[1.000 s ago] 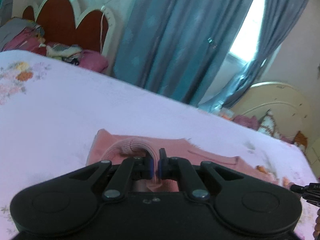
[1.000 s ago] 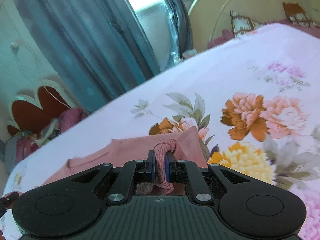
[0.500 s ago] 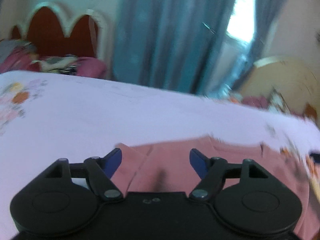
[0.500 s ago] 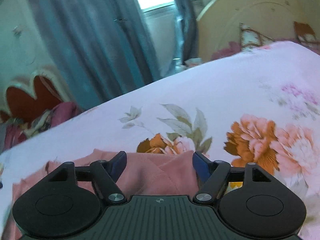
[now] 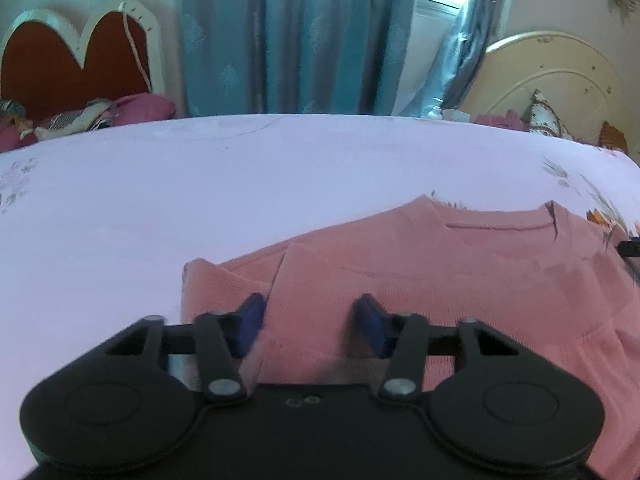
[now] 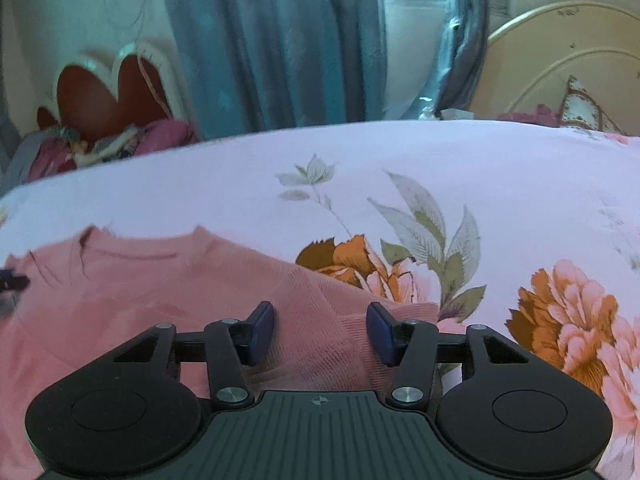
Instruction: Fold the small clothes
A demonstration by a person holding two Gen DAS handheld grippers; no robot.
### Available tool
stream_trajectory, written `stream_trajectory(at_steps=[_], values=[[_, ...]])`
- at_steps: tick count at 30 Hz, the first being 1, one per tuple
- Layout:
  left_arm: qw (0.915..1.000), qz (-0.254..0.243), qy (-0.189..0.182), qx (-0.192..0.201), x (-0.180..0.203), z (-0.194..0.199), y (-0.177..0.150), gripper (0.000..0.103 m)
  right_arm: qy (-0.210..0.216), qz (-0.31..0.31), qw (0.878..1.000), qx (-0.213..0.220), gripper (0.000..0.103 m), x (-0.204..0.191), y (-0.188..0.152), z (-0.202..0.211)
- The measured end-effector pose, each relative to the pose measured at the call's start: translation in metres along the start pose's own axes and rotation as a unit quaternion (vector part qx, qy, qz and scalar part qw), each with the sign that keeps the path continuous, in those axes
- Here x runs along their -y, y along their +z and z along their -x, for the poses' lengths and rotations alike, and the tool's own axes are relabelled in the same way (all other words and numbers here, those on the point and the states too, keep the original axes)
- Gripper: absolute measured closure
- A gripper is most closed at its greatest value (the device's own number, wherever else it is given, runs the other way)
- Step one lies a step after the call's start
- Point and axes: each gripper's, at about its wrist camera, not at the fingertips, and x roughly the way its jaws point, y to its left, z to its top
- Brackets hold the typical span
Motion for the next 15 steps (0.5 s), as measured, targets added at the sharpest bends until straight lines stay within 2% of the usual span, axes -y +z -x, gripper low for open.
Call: stream_trajectory(at_steps=[1,2,6,7,9,11,15], values=[[1.0,-0.007,-0.004,0.003,0.001,0.001,-0.001,0.075,0.002,0.008,1.0,-0.003,0.083,-0.003,-0.001,-0.002],[0.9999,-0.011,-0.006,0.006,0.002,0.002,-0.001,0.089,0.007,0.012,1.0,-0.001,0.088,-0.005,-0.002,-0.002],[0.9991,-0.022,-0.005,0.036,0.004,0.014,-0.002,0.096,0.011,0.039,0.999,0.018,0.095,-0.011,-0.004,0.004],[0.9984,-0.017,0.0,0.054,0.003,0.021,-0.002,0.1,0.008,0.031,0.999,0.034,0.096,-0.009,-0.003,0.009],[0.9951,0.008,0.012,0.098,-0.002,0.036,-0.001,0.099,0.004,-0.003,0.997,0.083,0.096,-0.002,0.001,0.024],[0.9915,0.025,0.027,0.125,-0.005,0.044,0.002,0.099,-0.01,-0.044,0.992,0.121,0.096,0.007,0.004,0.032],[0.9872,0.048,0.068,0.136,-0.003,0.033,0.01,0.099,-0.042,-0.043,0.99,0.126,0.096,-0.002,0.003,0.021]])
